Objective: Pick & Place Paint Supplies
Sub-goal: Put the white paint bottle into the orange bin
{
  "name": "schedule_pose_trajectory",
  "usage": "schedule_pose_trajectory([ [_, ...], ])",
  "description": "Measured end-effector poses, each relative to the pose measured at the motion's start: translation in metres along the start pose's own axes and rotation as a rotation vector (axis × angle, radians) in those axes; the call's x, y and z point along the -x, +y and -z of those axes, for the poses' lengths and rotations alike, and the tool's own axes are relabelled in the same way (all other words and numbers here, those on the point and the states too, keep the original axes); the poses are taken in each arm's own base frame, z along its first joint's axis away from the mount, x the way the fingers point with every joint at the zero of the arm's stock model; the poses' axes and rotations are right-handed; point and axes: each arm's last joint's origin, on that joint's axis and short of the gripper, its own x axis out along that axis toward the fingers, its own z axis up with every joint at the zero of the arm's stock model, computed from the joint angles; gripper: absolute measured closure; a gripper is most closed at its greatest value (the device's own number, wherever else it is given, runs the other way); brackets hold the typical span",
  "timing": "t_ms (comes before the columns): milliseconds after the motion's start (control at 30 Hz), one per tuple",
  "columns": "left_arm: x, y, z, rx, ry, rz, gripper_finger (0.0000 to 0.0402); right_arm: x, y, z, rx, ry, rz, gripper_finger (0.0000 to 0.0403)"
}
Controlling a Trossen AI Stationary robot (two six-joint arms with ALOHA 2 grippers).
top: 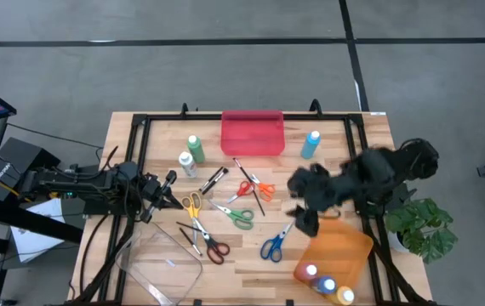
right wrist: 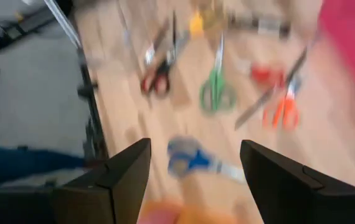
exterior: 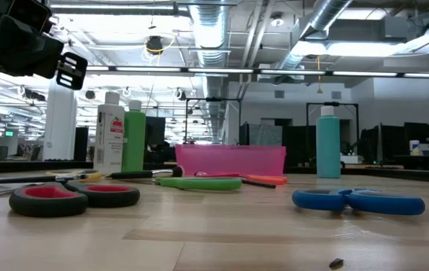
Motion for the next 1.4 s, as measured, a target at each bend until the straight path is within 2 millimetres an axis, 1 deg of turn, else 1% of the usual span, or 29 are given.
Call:
schedule_pose_trajectory([
  [100, 0.0, 0.0, 0.0, 0.0, 0.0, -0.001, 0.0401, 0.007, -0.008, -0.017, 0.087, -0.124, -0.04, 0.0159],
  [267, 0.0, 0.0, 0.0, 0.0, 0.0, -0.001, 0.0401, 0.02, -0.014, -0.042, 0.235, -0.345, -0.1, 0.0159],
  [367, 0.0, 0.0, 0.0, 0.0, 0.0, -0.001, 0.0401, 0.036, -0.019, -0.05, 0.301, -0.462, -0.127, 0.0159],
  [467, 0.0, 0.0, 0.0, 0.0, 0.0, -0.001, 0.0401, 0.056, -0.026, -0.052, 0.308, -0.546, -0.164, 0.0159],
  [567, 0.0, 0.0, 0.0, 0.0, 0.0, -0.002, 0.0401, 0.078, -0.033, -0.045, 0.3, -0.595, -0.194, 0.0159],
  [700, 0.0, 0.002, -0.003, -0.013, -0.03, -0.056, 0.0401, 0.113, -0.043, -0.023, 0.329, -0.613, -0.243, 0.0159],
  [767, 0.0, 0.002, -0.007, -0.031, -0.072, -0.074, 0.0401, 0.133, -0.054, -0.01, 0.332, -0.628, -0.263, 0.0159],
  [867, 0.001, 0.002, -0.017, -0.041, -0.166, -0.075, 0.0401, 0.164, -0.074, 0.009, 0.308, -0.702, -0.245, 0.0169],
  [967, 0.005, 0.0, -0.03, 0.013, -0.302, -0.056, 0.0402, 0.179, -0.092, 0.026, 0.28, -0.757, -0.189, 0.0194],
  [1033, 0.008, -0.001, -0.04, -0.001, -0.408, -0.052, 0.0401, 0.181, -0.103, 0.038, 0.277, -0.766, -0.182, 0.0217],
  [1133, 0.017, -0.005, -0.058, -0.037, -0.61, -0.035, 0.0402, 0.174, -0.111, 0.05, 0.269, -0.791, -0.204, 0.0255],
  [1233, 0.032, -0.012, -0.075, -0.134, -0.842, -0.009, 0.0401, 0.162, -0.116, 0.06, 0.267, -0.829, -0.215, 0.0287],
  [1300, 0.042, -0.017, -0.083, -0.197, -0.981, 0.011, 0.0401, 0.152, -0.118, 0.066, 0.266, -0.864, -0.224, 0.0304],
  [1400, 0.054, -0.022, -0.089, -0.256, -1.112, 0.03, 0.0401, 0.139, -0.12, 0.073, 0.251, -0.909, -0.242, 0.0321],
])
